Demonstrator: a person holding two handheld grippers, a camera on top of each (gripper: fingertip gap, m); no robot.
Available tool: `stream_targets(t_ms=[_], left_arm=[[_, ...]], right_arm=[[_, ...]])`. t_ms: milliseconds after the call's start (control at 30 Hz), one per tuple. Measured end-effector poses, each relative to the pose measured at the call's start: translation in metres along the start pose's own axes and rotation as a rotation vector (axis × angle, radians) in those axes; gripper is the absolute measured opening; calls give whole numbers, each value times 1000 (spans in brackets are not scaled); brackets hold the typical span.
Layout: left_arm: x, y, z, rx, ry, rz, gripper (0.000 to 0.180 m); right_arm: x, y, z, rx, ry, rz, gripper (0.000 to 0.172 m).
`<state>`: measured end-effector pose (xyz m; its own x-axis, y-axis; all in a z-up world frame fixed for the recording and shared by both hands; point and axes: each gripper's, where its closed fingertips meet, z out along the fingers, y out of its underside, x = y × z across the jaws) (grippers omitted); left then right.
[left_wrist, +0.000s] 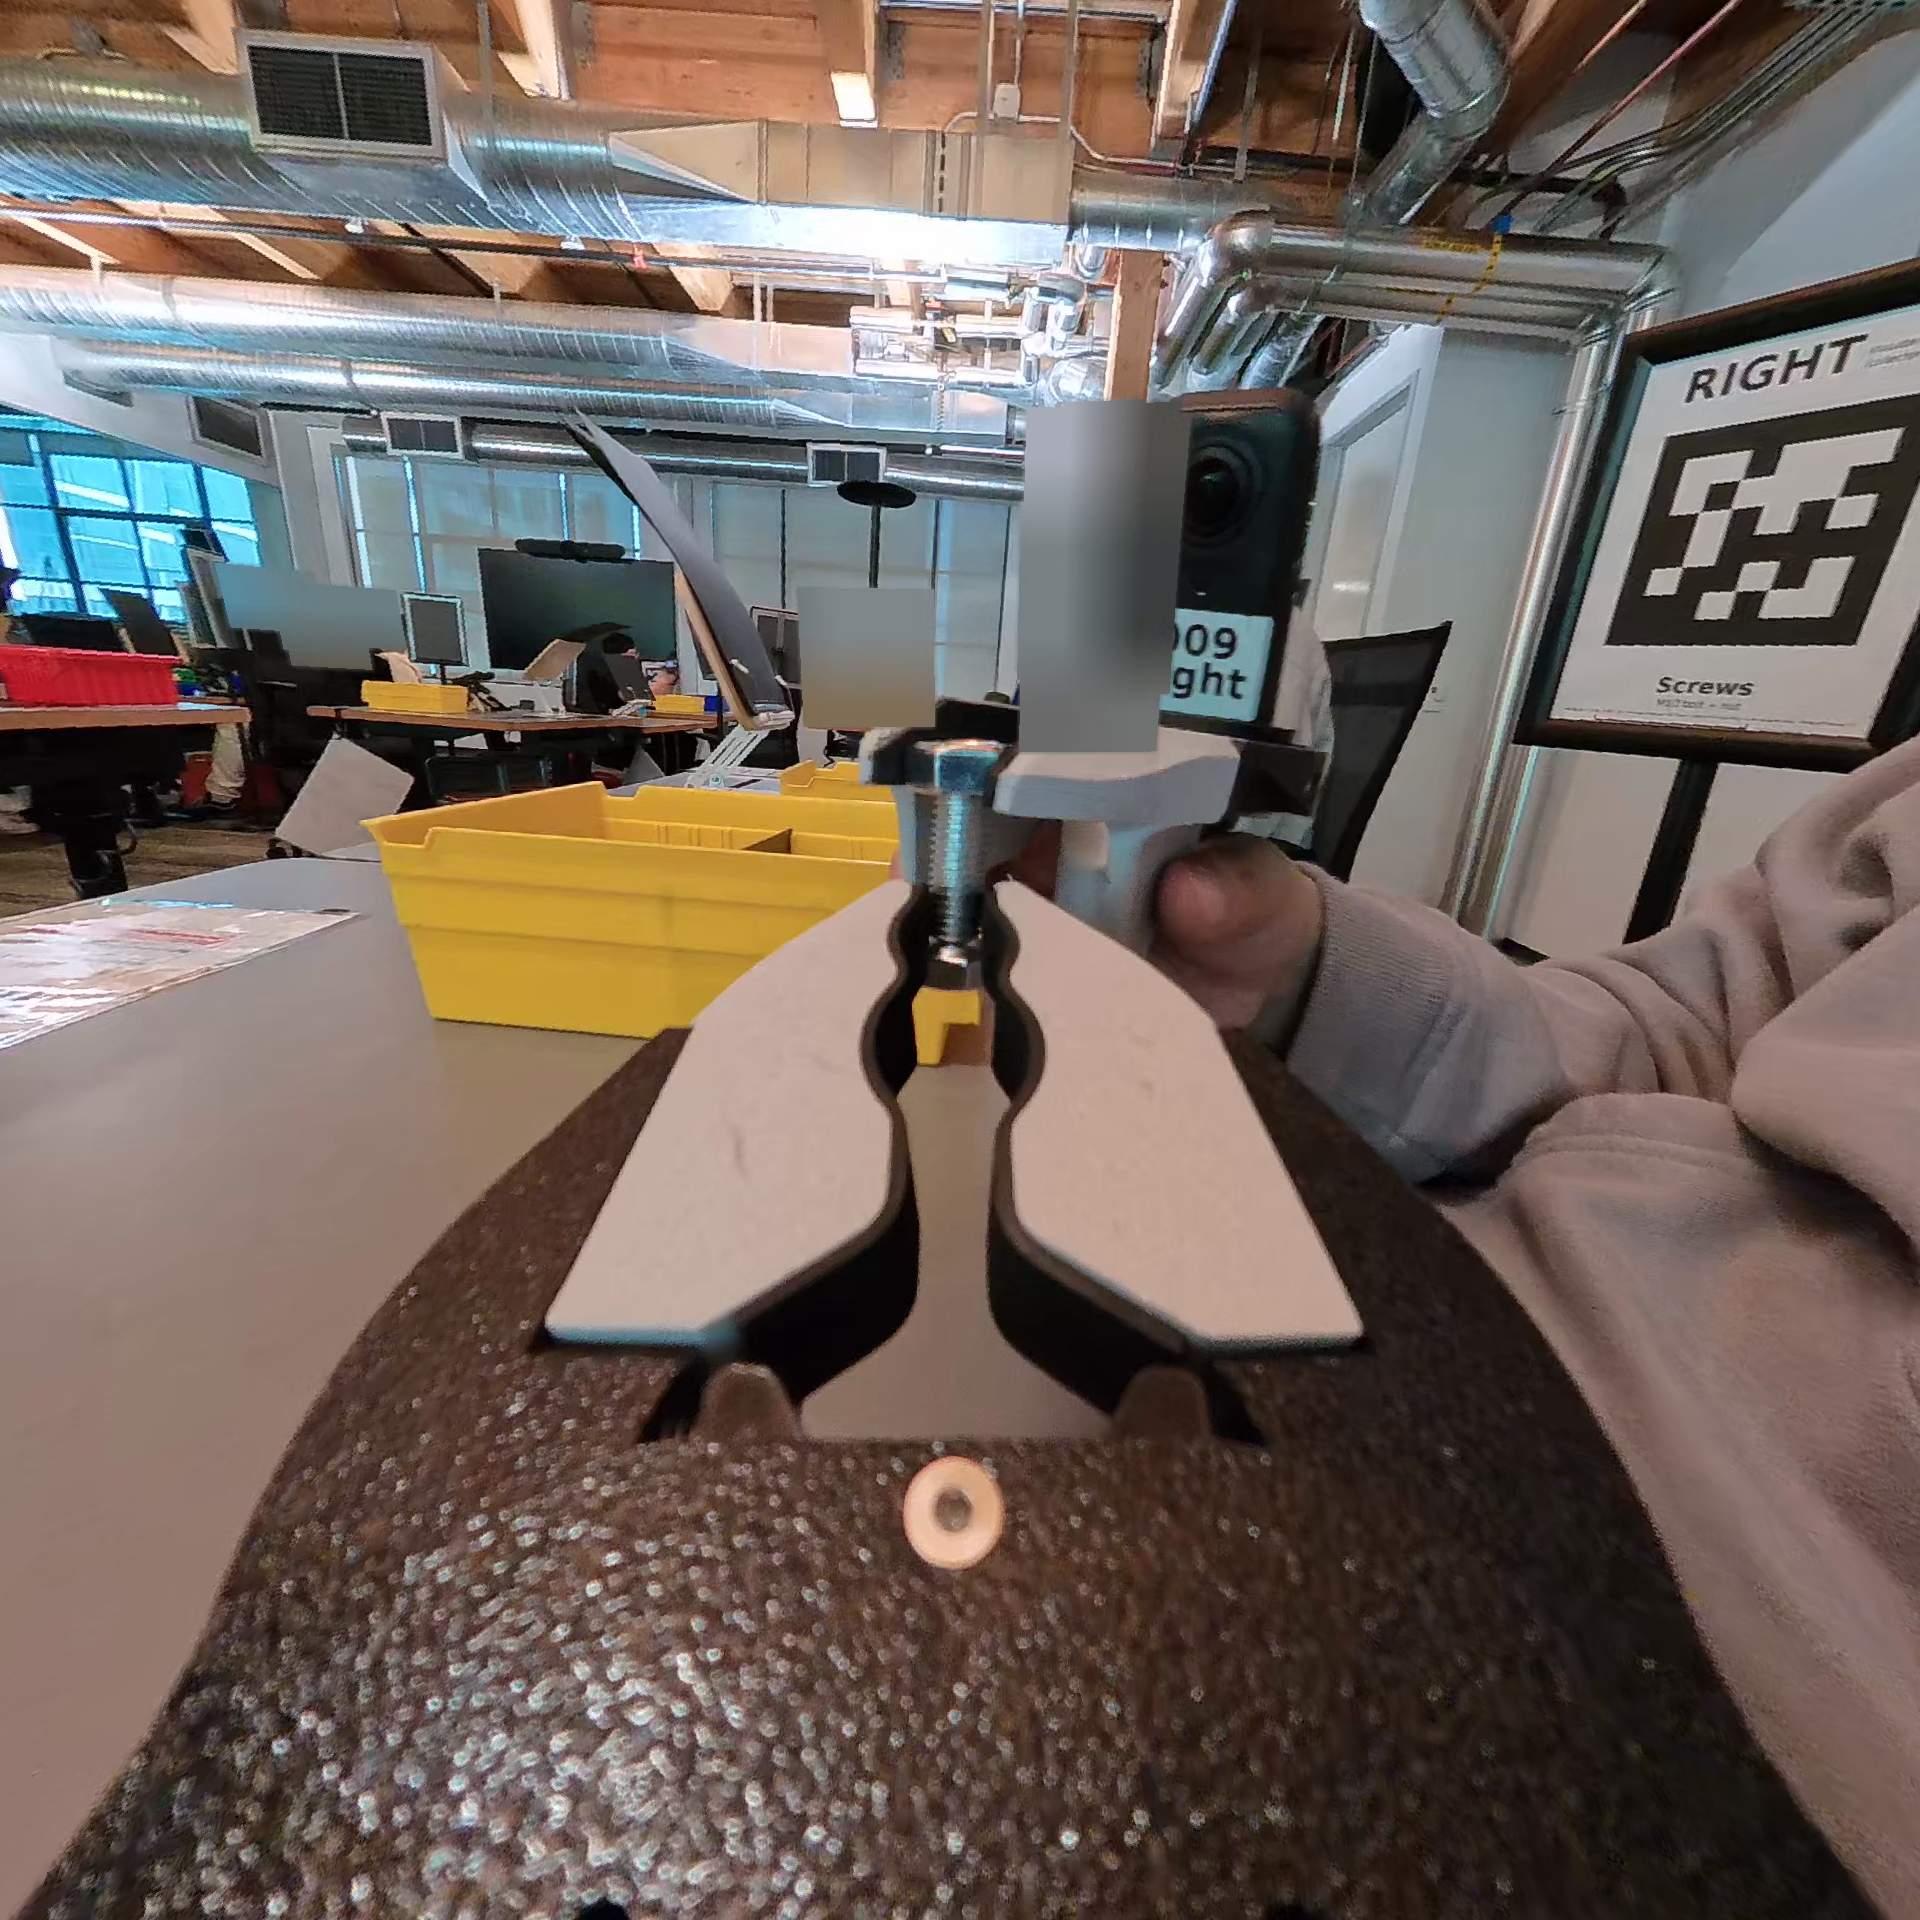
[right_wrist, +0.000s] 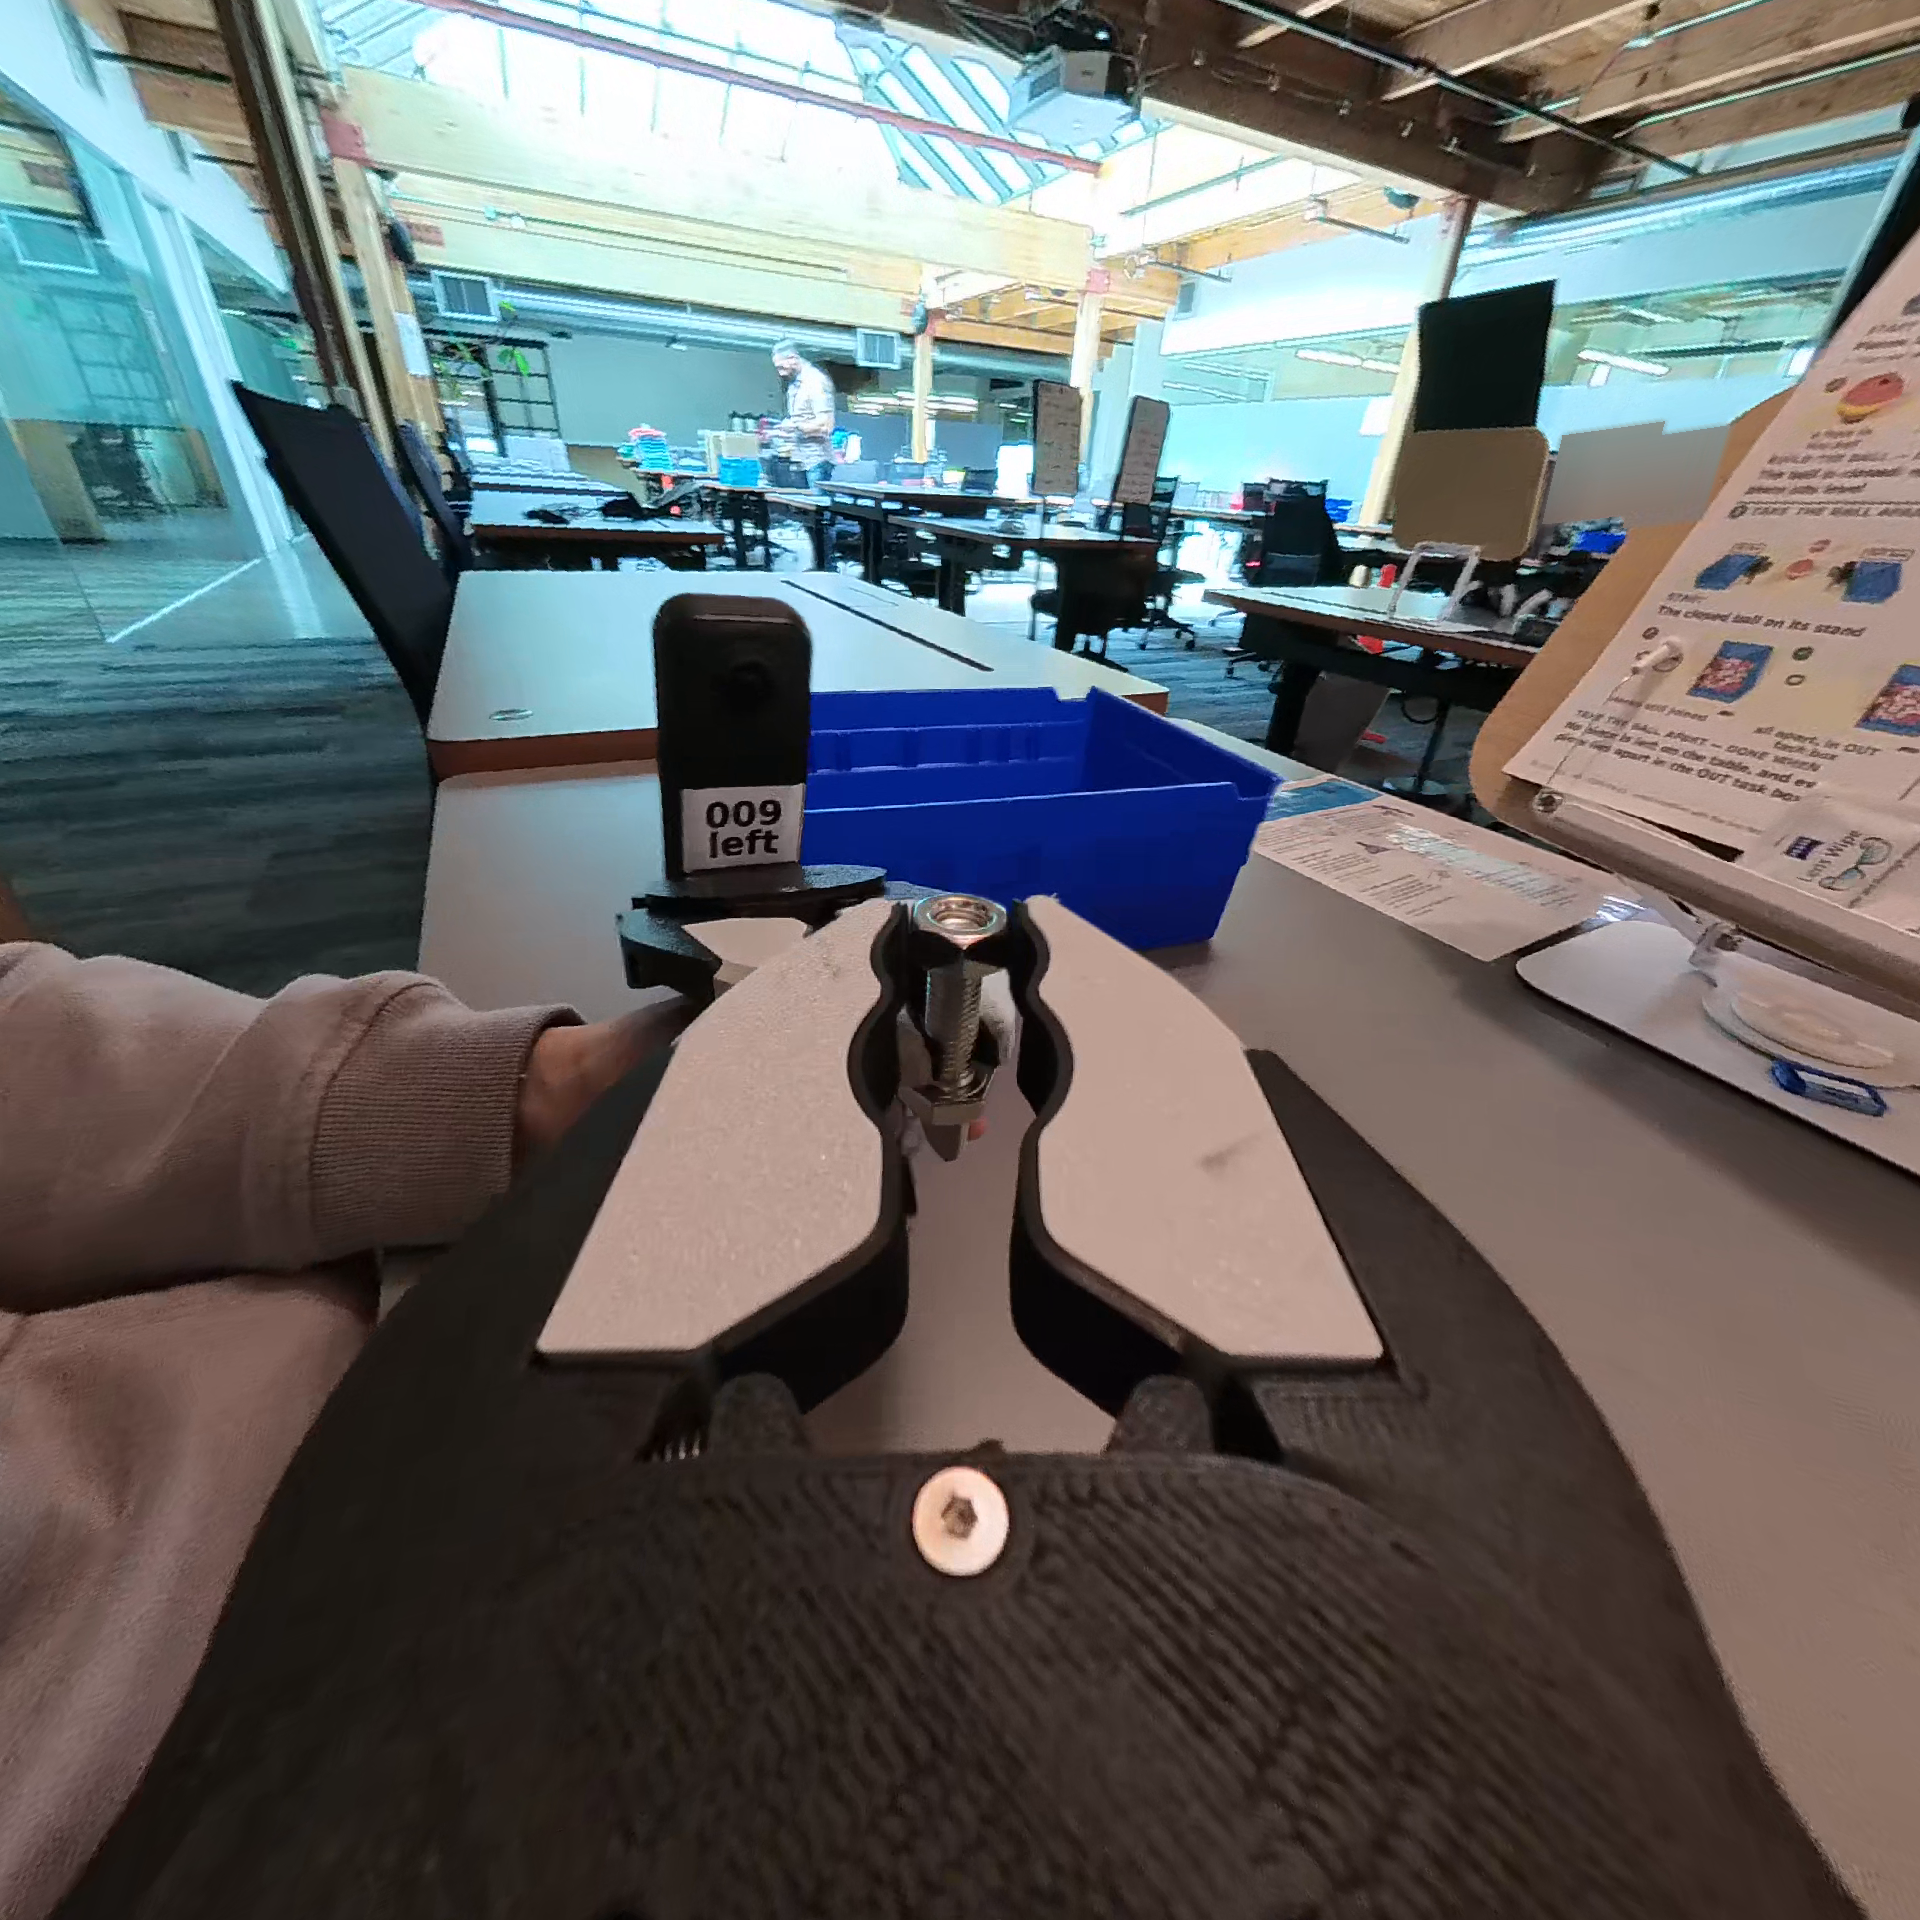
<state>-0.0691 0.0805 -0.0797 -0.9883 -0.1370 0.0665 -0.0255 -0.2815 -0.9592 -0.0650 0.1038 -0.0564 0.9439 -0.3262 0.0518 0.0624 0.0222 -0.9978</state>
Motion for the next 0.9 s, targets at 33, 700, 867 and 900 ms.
stream_targets(t_ms=[33,700,867,900], left_arm=[[3,0,1,3,18,0,8],[18,-1,3,12,131,-10,8],[15,-1,3,13,111,-4,8],[15,-1,3,11,110,-3,8]], right_arm=[[-3,-1,-2,5,-35,6,18],[3,-14,-31,51,-139,66,40],[-8,-6,-21,-40,-115,-44,43],[-7,-5,-19,-47,-100,-51,41]])
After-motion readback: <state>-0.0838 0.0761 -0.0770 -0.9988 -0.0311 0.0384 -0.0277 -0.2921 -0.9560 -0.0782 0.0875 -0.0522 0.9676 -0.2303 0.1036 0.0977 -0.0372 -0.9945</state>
